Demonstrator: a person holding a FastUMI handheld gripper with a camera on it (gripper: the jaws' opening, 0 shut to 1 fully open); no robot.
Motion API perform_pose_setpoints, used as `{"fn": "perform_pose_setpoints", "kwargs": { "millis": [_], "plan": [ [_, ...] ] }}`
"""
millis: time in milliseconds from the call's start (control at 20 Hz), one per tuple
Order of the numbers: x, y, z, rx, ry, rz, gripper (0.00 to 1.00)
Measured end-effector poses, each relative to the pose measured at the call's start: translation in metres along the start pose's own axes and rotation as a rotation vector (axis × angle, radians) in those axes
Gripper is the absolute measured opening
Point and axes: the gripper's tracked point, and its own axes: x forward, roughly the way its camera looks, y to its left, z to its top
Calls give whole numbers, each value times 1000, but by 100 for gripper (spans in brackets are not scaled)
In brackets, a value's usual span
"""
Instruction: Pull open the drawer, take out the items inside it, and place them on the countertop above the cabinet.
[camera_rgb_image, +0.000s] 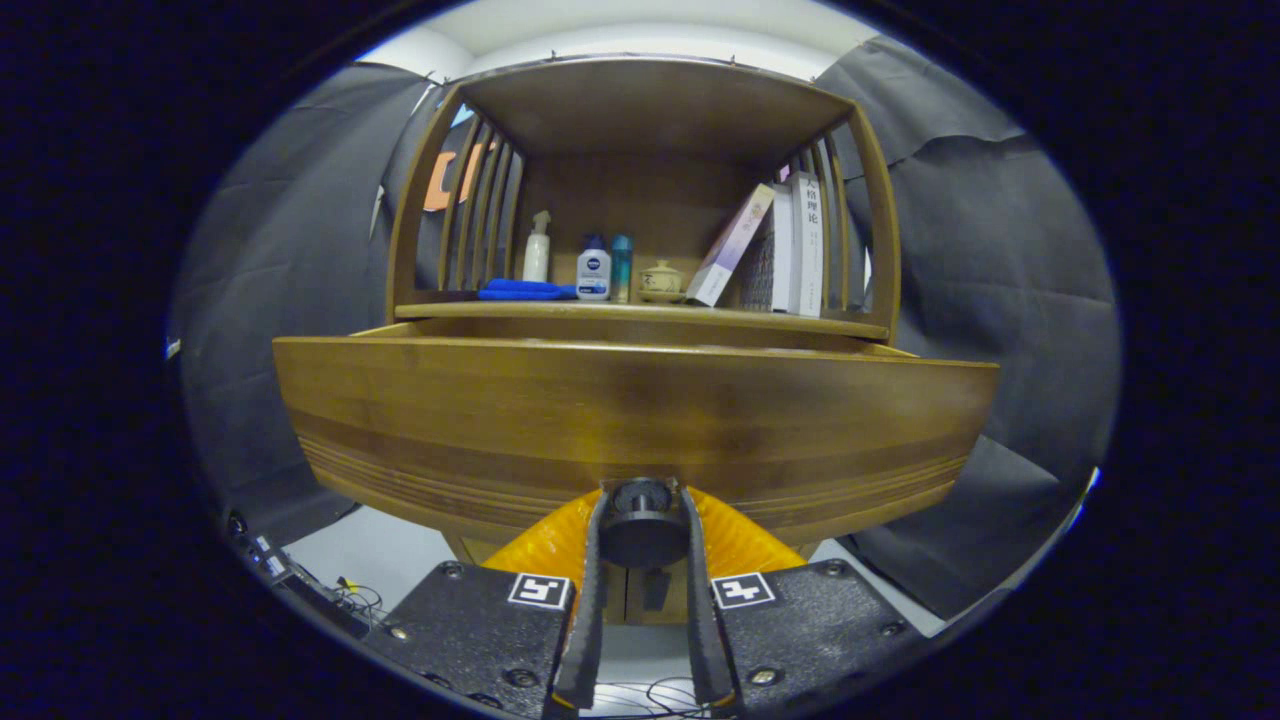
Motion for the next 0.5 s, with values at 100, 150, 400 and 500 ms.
{"fn": "perform_pose_setpoints", "kwargs": {
  "millis": [100, 150, 400, 500],
  "plan": [
    [-11, 3, -5, 6, 12, 7, 38],
    [-15, 5, -8, 15, 16, 10, 38],
    [-14, 5, -8, 41, 29, 15, 38],
    [-17, 5, -9, 46, 31, 21, 38]
  ]
}}
